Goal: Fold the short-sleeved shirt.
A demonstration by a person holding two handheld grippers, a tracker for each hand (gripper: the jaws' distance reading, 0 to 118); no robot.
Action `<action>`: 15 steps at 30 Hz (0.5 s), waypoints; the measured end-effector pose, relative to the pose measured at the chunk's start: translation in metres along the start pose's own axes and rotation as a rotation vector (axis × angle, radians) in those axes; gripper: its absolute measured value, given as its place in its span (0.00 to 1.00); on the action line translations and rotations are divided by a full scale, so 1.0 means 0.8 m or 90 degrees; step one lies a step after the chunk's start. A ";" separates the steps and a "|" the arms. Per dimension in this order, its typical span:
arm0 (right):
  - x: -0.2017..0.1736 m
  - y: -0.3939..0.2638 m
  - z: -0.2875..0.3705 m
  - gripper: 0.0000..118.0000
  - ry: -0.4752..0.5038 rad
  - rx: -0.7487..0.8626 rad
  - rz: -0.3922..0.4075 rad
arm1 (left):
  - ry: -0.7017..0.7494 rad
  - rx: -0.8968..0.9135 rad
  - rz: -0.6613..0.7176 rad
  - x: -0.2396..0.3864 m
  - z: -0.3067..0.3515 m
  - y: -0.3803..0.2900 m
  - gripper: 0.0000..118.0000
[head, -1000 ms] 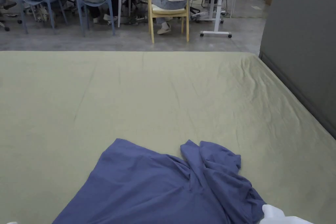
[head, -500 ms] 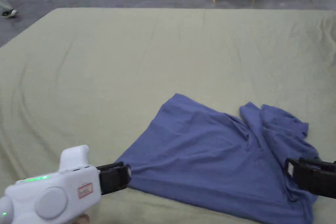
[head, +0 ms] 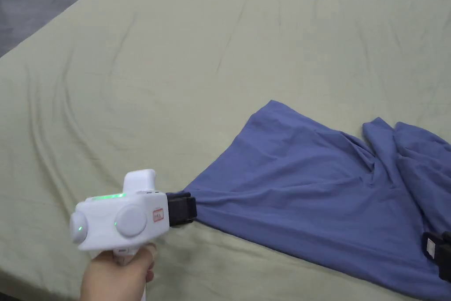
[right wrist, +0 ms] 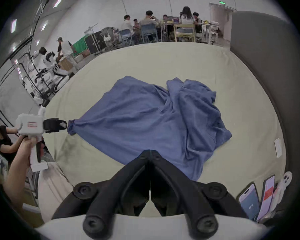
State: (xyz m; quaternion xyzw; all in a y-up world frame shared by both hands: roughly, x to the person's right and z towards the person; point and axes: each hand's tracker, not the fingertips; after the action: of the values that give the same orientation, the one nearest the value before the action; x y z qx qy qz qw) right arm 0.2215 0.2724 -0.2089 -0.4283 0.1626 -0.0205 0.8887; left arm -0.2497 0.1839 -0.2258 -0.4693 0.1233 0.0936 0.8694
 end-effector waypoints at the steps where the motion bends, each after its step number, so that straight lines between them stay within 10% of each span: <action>1: 0.002 0.001 -0.003 0.02 -0.003 -0.002 -0.002 | 0.008 -0.043 -0.014 -0.004 -0.018 0.019 1.00; 7: 0.010 0.010 -0.017 0.02 -0.034 -0.017 0.011 | 0.010 -0.025 -0.041 0.024 -0.059 0.021 0.48; 9: 0.010 0.025 -0.019 0.02 -0.055 -0.024 0.016 | -0.028 0.009 0.011 0.019 -0.046 0.030 0.02; 15: 0.080 0.122 -0.046 0.03 -0.095 -0.003 0.039 | -0.044 0.040 -0.012 0.051 0.002 0.032 0.02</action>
State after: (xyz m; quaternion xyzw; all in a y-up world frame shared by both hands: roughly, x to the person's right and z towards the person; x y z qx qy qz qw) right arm 0.2608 0.2953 -0.3229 -0.4256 0.1093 0.0388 0.8974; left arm -0.2181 0.2011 -0.2579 -0.4393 0.0916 0.0981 0.8883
